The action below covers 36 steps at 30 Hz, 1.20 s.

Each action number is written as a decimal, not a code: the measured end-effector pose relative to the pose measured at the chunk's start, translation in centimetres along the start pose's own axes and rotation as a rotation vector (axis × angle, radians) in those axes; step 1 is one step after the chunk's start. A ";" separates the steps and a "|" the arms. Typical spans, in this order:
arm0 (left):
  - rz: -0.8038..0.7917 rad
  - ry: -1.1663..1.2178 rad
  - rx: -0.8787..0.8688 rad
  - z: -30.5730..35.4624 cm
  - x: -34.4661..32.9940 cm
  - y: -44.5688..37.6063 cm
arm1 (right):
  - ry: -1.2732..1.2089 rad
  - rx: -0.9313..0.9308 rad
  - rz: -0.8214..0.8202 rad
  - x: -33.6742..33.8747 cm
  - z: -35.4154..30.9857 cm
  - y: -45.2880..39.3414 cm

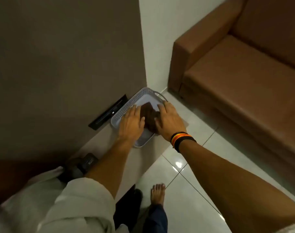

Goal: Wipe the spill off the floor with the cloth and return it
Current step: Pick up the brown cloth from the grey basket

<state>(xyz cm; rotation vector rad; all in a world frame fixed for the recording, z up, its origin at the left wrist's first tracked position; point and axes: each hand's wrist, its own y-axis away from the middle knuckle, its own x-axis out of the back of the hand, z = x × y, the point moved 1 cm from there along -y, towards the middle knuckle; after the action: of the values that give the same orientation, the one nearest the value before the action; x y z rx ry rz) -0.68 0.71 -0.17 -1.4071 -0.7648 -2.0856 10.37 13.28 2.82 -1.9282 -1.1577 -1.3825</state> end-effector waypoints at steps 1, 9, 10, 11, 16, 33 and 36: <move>-0.021 0.038 0.051 -1.3 -1.6 -0.6 | -0.018 -0.020 -0.054 -2.2 0.0 -0.6; -0.061 0.351 0.337 -7.1 -12.4 -8.0 | -0.010 -0.116 -0.240 -15.0 4.2 -8.3; -0.055 0.363 0.356 -7.5 -13.4 -9.1 | 0.000 -0.121 -0.249 -16.0 4.7 -9.4; -0.049 0.358 0.367 -7.7 -14.3 -10.1 | 0.008 -0.120 -0.256 -17.0 5.1 -10.4; -0.115 0.332 0.454 -7.8 -17.9 -13.7 | 0.053 -0.213 -0.359 -20.9 6.3 -14.2; 0.077 1.029 0.498 -2.5 -14.3 -13.9 | -0.848 -0.539 0.025 -14.1 10.7 -8.9; 0.015 1.035 0.373 3.6 -14.1 -11.2 | -1.037 -0.676 0.158 -11.5 14.0 -2.6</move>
<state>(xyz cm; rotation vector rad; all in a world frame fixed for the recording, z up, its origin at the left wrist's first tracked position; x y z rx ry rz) -1.21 12.59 -14.22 -0.0523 -0.6113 -2.1175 13.76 21.52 -13.16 -3.3429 -0.9072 -0.6615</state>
